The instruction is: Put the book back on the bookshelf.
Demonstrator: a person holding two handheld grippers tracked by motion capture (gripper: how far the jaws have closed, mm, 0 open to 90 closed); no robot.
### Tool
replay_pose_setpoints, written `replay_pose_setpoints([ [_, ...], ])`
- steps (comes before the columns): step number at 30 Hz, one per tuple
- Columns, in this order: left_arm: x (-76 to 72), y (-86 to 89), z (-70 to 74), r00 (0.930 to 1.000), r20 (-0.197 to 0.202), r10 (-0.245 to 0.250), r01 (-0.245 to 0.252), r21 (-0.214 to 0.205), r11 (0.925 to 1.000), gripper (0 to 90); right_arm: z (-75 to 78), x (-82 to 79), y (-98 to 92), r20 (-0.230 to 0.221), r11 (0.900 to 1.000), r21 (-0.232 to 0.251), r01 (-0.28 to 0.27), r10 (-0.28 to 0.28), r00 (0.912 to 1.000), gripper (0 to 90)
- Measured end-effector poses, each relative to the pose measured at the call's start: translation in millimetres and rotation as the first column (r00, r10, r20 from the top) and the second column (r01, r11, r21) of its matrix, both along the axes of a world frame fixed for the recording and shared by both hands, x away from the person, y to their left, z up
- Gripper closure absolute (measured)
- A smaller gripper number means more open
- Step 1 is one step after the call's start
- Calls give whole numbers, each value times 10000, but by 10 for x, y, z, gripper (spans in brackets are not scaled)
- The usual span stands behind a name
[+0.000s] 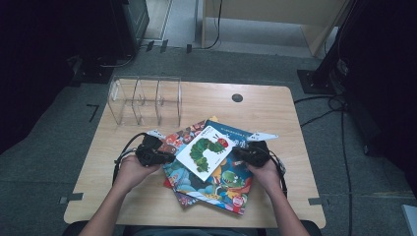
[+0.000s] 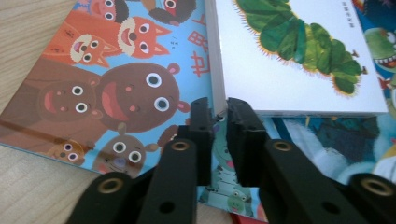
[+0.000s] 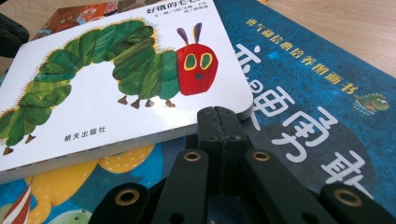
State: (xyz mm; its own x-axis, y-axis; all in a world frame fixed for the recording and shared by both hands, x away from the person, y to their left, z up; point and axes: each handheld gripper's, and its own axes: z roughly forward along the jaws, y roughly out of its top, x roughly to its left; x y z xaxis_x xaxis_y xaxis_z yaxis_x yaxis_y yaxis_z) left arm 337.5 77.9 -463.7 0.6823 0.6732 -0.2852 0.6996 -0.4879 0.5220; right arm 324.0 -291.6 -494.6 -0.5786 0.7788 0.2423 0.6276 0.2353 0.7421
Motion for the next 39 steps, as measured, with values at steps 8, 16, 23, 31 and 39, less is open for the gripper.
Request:
replay_pose_setpoints([
  [8,48,-58,115,9982,588,74,-119,770,9970,589,4,19,13,84,9998,-101,-155,156,9998,900],
  [16,262,-222,130,9991,-370,-211,231,542,9983,453,19,-56,34,164,9987,-380,-329,335,9993,900],
  [23,402,-369,93,9958,-827,-396,448,609,9971,398,17,-109,81,250,9979,-420,-503,513,9984,900],
  [31,516,-497,37,9894,-1307,-635,719,613,9955,370,3,-155,153,99,9983,-80,-575,576,9983,900],
  [39,561,-627,-14,9778,-1857,-968,1069,455,9932,307,25,-263,272,298,9963,-571,-636,654,9974,900],
])
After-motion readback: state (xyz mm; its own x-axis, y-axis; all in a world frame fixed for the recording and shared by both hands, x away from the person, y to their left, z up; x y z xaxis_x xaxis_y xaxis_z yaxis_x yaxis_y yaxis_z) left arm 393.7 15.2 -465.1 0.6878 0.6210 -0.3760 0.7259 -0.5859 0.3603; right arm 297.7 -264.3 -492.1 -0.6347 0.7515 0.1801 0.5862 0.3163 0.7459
